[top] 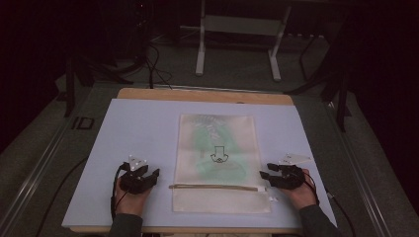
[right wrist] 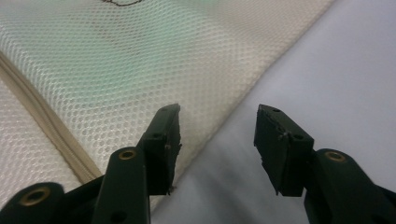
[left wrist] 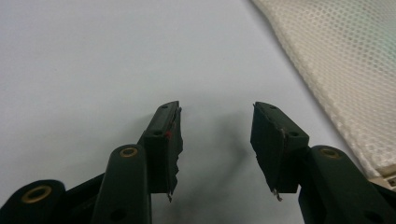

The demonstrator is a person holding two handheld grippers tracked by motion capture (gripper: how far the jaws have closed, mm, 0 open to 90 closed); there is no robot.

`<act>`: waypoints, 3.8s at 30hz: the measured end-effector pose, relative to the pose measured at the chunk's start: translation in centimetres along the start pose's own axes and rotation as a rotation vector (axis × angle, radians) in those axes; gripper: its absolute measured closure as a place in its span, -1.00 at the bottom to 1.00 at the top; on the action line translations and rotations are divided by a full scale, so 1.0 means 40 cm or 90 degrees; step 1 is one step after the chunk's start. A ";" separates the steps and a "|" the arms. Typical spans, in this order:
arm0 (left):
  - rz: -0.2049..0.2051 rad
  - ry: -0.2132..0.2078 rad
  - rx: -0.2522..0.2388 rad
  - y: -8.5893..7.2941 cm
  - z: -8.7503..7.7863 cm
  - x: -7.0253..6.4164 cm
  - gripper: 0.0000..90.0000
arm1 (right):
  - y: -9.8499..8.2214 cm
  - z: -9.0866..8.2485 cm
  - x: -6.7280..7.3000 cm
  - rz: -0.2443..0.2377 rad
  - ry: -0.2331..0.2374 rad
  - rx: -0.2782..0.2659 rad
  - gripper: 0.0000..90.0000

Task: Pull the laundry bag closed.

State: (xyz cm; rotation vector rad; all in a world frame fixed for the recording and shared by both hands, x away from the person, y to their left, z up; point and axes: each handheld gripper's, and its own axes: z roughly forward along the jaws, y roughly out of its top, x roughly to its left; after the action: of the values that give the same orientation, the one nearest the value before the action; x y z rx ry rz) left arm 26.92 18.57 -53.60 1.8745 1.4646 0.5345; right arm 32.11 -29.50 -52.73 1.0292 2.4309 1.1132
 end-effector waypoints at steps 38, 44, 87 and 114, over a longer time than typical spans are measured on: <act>0.050 -0.058 -0.009 0.002 -0.005 -0.020 0.13 | 0.082 0.028 0.108 -0.099 0.079 0.025 0.25; 0.054 -0.060 -0.008 0.002 -0.005 -0.020 0.14 | 0.102 0.043 0.132 -0.116 0.090 0.034 0.29; 0.064 -0.071 -0.001 0.005 0.000 -0.013 0.16 | 0.233 0.159 0.307 -0.262 0.188 0.067 0.48; 0.057 -0.070 -0.007 0.007 -0.004 -0.004 0.16 | 0.284 0.235 0.410 -0.318 0.231 0.083 0.62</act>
State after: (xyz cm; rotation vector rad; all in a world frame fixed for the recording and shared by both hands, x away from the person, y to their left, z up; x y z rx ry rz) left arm 26.95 18.42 -53.26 1.9372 1.3082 0.4721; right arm 30.83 -7.69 -49.84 0.2197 2.8441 1.0383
